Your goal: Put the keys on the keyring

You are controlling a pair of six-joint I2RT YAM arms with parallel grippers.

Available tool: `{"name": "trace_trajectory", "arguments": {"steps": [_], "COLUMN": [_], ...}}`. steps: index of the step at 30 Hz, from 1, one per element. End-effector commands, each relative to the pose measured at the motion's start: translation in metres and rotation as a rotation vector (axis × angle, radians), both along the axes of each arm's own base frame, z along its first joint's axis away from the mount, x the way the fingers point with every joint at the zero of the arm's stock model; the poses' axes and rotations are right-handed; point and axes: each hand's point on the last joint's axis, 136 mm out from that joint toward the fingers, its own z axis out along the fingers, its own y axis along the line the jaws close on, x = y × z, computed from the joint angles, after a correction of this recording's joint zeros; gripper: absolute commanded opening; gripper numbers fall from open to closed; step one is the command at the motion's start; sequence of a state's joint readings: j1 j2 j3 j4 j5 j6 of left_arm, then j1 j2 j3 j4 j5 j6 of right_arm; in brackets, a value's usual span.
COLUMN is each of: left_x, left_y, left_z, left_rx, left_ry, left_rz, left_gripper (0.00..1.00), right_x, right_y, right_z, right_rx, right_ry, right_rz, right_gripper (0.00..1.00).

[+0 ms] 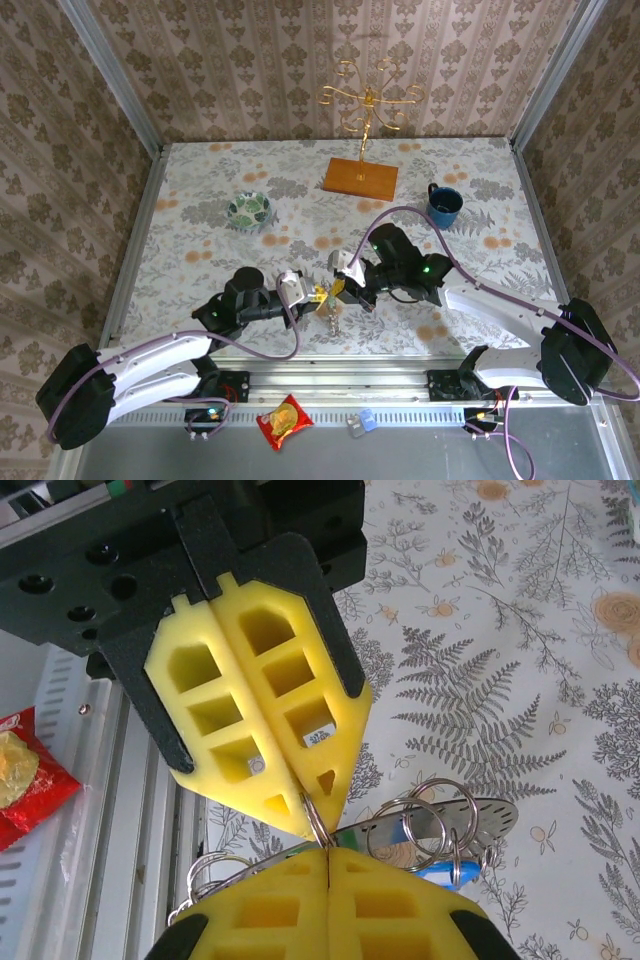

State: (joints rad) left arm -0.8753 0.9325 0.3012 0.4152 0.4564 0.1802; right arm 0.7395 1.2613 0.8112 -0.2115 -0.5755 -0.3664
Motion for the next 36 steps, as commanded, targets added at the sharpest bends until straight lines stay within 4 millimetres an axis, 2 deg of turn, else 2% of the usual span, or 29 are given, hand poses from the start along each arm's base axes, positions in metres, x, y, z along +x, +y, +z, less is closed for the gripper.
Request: {"name": "trace_trajectory", "arguments": {"steps": [1, 7, 10, 15, 17, 20, 22, 28, 32, 36], "left_x": [0.001, 0.002, 0.002, 0.0, 0.0, 0.0, 0.0, -0.005, -0.008, -0.009], "left_y": [0.001, 0.003, 0.003, -0.003, -0.004, -0.004, -0.004, -0.006, -0.006, -0.008], "left_z": [0.008, 0.018, 0.022, 0.022, 0.02, 0.02, 0.02, 0.021, 0.023, 0.023], "left_rx": [-0.037, -0.096, -0.132, -0.167, -0.172, -0.189, -0.203, -0.239, -0.273, -0.289], "left_ry": [-0.014, -0.041, -0.04, -0.023, -0.022, -0.016, -0.012, 0.013, 0.023, 0.033], "left_rz": [0.014, 0.038, 0.043, 0.039, 0.041, 0.043, 0.042, 0.015, -0.001, -0.015], "left_gripper": [0.0, 0.0, 0.0, 0.0, 0.0, 0.0, 0.0, 0.0, 0.0, 0.0], "right_x": [0.0, 0.004, 0.001, 0.002, 0.004, 0.005, 0.003, 0.0, 0.001, 0.0], "right_y": [0.0, -0.011, -0.011, 0.0, -0.001, -0.004, -0.005, -0.004, -0.001, 0.002], "right_z": [-0.002, -0.026, -0.038, -0.02, -0.012, -0.002, 0.003, -0.002, 0.002, 0.001], "right_rx": [0.015, -0.027, -0.032, 0.072, 0.106, 0.167, 0.208, 0.22, 0.254, 0.261], "right_ry": [0.019, 0.057, 0.105, 0.105, 0.078, 0.055, 0.04, 0.035, 0.016, 0.028], "right_rz": [-0.005, -0.078, -0.081, -0.073, -0.08, -0.085, -0.073, -0.055, -0.04, -0.019], "right_gripper": [0.0, 0.0, 0.0, 0.01, 0.17, 0.26, 0.27, 0.27, 0.26, 0.22]}}
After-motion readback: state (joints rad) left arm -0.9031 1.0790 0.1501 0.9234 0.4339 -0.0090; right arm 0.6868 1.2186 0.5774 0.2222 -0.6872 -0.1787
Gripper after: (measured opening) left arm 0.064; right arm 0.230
